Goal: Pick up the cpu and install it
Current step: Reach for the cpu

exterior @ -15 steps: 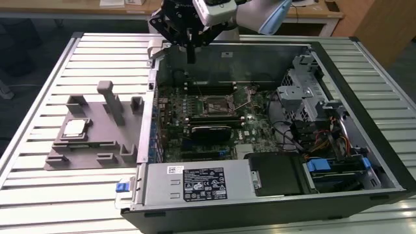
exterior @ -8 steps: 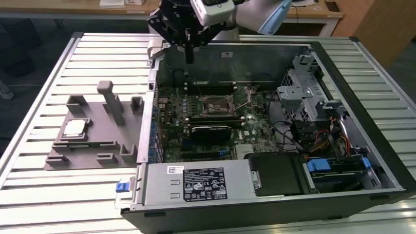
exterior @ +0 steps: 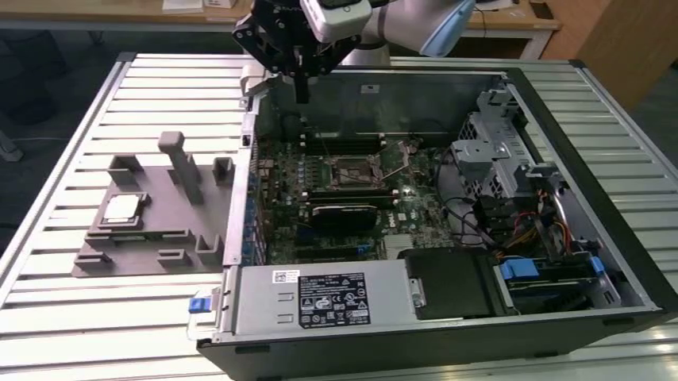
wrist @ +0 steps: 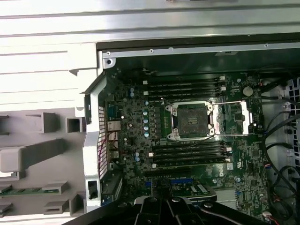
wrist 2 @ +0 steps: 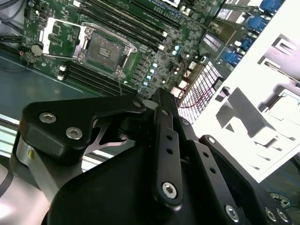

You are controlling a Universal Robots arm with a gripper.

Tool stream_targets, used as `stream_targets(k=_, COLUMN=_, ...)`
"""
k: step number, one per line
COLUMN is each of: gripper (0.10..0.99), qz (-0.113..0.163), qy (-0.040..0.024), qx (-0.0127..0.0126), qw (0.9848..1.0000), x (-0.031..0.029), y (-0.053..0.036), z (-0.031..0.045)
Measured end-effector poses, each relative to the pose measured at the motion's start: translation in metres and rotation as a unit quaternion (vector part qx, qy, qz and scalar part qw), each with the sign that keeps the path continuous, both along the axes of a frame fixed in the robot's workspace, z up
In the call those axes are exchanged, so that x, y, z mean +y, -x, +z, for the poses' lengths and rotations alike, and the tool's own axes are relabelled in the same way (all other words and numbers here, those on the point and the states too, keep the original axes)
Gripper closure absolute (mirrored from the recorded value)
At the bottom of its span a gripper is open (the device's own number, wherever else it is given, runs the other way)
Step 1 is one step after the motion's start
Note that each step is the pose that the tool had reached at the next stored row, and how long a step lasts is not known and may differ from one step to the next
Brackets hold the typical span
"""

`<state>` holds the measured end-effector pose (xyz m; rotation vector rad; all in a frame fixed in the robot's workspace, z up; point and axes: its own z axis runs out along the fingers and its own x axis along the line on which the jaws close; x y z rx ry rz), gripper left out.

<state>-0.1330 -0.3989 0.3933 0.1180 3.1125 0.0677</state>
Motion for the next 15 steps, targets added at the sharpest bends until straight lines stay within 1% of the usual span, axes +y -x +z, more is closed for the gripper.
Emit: stream_targets(k=15, gripper=0.980, qz=0.000, qy=0.0000, qx=0.0000, qw=1.0000, x=0.0000, y=0.0209, z=0.0000)
